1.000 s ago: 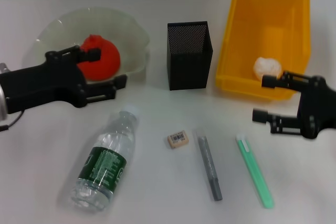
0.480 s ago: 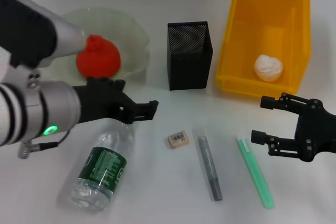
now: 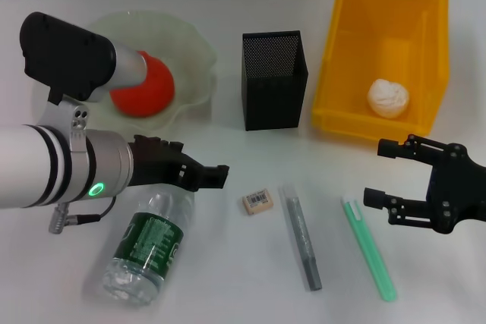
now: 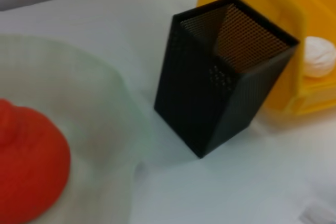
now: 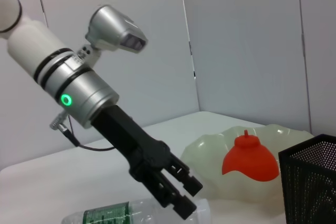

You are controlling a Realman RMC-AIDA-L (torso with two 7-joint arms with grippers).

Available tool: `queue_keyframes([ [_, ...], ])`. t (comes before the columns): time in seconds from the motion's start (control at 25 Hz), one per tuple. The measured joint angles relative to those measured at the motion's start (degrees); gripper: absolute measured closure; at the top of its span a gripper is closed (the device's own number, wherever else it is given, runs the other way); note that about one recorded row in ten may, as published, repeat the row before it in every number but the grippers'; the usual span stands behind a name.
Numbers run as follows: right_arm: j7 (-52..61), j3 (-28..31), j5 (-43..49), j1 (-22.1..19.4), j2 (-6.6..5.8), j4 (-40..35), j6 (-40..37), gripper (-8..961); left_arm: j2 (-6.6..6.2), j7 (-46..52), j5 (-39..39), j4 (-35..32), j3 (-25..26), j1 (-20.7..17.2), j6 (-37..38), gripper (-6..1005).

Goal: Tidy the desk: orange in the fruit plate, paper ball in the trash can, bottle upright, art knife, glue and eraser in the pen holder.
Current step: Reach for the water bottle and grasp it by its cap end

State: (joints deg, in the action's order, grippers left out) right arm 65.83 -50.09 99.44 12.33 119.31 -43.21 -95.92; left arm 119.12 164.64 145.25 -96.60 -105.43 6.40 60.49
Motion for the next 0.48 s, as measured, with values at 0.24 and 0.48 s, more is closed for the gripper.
queue_keyframes([
  [0.24, -0.04, -0.15, 0.00, 0.00, -0.04, 0.04, 0.00, 145, -0.02, 0.10, 0.21, 3.07, 0.71, 1.38, -2.75, 157],
  [0.48, -0.07, -0.16, 0.00, 0.03, -0.05, 0.06, -0.01, 146, -0.02, 0.14, 0.27, 5.49, 0.86, 2.91, -2.88, 158],
])
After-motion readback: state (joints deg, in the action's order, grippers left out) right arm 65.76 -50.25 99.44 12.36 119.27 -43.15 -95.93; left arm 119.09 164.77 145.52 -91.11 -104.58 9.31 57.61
